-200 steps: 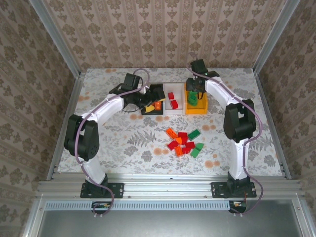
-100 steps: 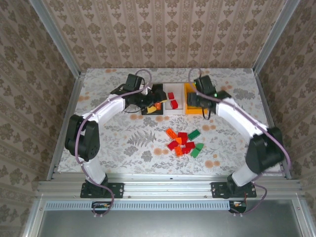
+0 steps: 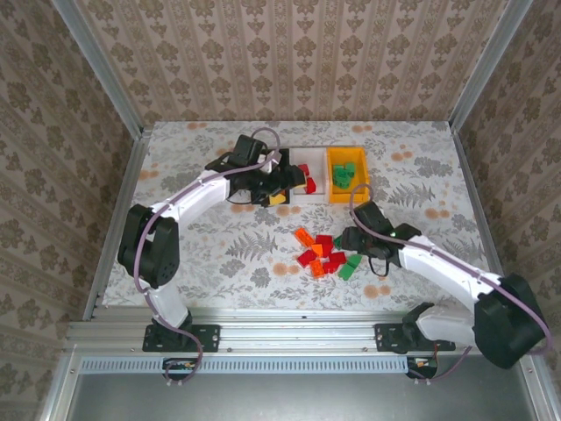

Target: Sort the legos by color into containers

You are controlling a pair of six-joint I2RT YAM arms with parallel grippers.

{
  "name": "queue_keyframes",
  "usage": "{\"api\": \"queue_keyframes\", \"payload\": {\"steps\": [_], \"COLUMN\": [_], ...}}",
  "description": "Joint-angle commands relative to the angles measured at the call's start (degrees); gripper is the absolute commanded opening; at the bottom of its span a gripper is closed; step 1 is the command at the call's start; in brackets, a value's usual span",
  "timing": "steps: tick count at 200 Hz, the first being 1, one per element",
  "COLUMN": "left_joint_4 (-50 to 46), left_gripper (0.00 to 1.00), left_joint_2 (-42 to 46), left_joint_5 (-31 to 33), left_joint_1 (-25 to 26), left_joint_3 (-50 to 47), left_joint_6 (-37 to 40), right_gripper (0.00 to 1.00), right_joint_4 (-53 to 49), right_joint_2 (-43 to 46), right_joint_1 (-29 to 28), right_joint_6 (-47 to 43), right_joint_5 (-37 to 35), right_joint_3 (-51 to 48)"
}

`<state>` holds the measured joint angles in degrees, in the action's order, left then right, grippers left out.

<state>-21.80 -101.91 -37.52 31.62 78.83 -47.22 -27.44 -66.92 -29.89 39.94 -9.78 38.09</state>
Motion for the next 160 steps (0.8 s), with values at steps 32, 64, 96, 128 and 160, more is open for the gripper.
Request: {"api": "queue_keyframes", "payload": {"steps": [32, 64, 96, 128, 160], "left_joint_4": [-2.12, -2.37, -2.51, -2.54, -2.59], "left_gripper": [0.95, 0.95, 0.95, 0.95, 0.95], "left_joint_2": [0.40, -0.05, 0.04, -0.05, -0.20], "left_joint_5": [0.25, 0.25, 0.12, 0.08, 0.04], "left_joint_1": [1.34, 1.52, 1.52, 1.52, 1.52], "left_joint_3": [0.16, 0.36, 0.45, 0.54, 0.54], "left_joint_6": [-0.34, -0.24, -0.16, -0.15, -0.09], "right_gripper": [0.60, 0.60, 0.59, 0.56, 0.53], "right_joint_4": [1.30, 2.20, 2.65, 4.36, 4.14], "right_joint_2": [-1.13, -2.52, -4.24, -5.62, -4.98], "right_joint_1": [-0.61, -0.70, -0.70, -0.79, -0.78], "right_joint_6": [5.14, 6.11, 5.45, 6.00, 5.94], "right_joint_5": [5.65, 5.27, 3.86, 5.37, 4.09], "right_joint_3": [-3.71, -4.50, -5.29, -6.22, -6.62]}}
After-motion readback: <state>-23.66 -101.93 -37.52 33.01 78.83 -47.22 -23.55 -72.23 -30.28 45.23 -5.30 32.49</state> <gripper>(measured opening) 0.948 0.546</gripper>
